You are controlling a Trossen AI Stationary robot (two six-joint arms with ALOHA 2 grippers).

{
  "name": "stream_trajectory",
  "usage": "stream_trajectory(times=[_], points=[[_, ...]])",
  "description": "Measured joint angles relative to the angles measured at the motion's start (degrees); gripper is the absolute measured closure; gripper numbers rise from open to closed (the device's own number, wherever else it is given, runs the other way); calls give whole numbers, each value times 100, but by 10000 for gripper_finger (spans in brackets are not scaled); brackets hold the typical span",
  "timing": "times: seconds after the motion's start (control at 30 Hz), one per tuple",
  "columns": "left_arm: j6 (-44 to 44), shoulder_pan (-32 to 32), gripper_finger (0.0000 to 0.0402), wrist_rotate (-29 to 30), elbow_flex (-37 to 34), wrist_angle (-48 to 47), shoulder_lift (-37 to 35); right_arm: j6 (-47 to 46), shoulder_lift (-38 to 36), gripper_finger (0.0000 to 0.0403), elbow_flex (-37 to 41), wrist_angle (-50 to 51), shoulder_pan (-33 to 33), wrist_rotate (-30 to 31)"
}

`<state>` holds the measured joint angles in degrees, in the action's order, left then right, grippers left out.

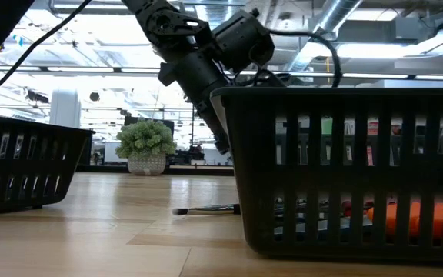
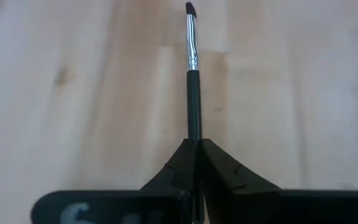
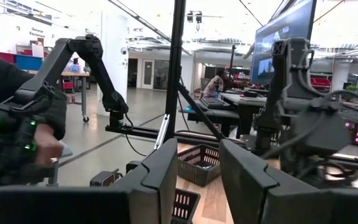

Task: Pick & Place Paint Supplies
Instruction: Put the black makeup brush into the left black bin

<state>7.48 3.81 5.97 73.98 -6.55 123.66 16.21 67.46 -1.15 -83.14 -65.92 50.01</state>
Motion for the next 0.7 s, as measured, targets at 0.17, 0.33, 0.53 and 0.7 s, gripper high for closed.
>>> stream_trajectory(times=[0.17, 0.33, 0.53, 0.7], points=[[-12, -307, 399, -185, 25, -568, -93, -69, 0, 294, 0, 25, 0, -1], [39, -612, 392, -1020, 39, -1331, -241, -121, 0, 294, 0, 45, 1, -6], [-152, -785, 352, -1196, 37, -1568, -285, -123, 2, 294, 0, 50, 1, -45], [-280, -681, 308, -994, 37, -1673, -304, -125, 2, 294, 0, 42, -1, -45]])
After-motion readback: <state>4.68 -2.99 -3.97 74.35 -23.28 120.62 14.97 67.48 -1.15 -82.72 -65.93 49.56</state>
